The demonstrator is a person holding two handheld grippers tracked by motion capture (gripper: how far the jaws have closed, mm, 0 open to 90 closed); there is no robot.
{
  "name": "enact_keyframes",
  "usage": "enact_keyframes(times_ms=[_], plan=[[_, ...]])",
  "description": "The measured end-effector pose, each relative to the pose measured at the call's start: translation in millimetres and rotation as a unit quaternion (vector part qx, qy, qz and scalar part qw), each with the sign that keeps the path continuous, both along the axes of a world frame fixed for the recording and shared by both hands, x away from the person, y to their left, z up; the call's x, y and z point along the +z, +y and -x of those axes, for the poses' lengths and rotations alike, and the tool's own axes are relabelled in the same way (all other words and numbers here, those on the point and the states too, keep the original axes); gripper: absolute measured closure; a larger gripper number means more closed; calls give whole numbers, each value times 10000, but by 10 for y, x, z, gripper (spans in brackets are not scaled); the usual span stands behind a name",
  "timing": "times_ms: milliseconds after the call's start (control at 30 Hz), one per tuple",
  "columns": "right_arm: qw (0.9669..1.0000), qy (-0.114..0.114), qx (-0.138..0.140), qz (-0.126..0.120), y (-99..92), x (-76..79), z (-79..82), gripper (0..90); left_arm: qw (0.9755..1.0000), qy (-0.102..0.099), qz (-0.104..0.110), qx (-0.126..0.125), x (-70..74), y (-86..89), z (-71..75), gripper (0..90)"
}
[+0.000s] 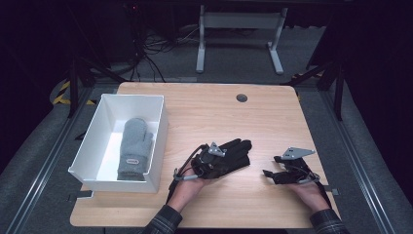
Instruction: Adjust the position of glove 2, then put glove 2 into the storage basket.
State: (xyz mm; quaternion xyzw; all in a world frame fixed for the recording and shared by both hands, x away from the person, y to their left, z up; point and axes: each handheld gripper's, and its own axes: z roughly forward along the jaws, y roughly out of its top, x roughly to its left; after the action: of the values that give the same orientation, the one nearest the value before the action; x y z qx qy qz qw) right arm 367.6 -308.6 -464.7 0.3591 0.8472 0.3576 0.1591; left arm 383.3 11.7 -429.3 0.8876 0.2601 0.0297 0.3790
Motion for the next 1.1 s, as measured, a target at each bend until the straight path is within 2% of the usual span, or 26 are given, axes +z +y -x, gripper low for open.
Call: enact_keyframes(times_ms=[167,233,300,400,433,533,667,700,833,1000,1100], plan=[[9999,-93,25,33,7,-24,-5,208,9992,-219,-169,-297,64,6,-124,397],[9999,-125,18,28,7,-31,-8,198,9982,-303,-290,-424,63,-11,-187,308],[9999,-147,20,5,5,-38,-9,191,9978,-304,-311,-495,50,-27,-244,249],[9999,-154,31,-15,3,-42,-11,188,9968,-379,-433,-562,0,-64,-337,166],[9999,-153,30,-14,3,-42,-11,187,9965,-428,-416,-583,-21,-73,-363,146],[9999,-154,29,-14,3,-43,-12,186,9963,-448,-405,-609,-55,-87,-393,129],[9999,-155,30,-13,3,-43,-12,186,9952,-453,-546,-671,-124,-126,-427,113],[9999,-153,29,-13,4,-43,-12,186,9949,-460,-638,-624,-142,-135,-428,105],[9999,-155,28,-13,4,-43,-12,186,9946,-455,-696,-620,-195,-154,-462,76],[9999,-154,19,2,4,-41,-9,186,9941,-347,-778,-673,-245,-162,-481,81],[9999,-157,18,4,4,-41,-9,186,9937,-308,-801,-717,-241,-163,-474,120]])
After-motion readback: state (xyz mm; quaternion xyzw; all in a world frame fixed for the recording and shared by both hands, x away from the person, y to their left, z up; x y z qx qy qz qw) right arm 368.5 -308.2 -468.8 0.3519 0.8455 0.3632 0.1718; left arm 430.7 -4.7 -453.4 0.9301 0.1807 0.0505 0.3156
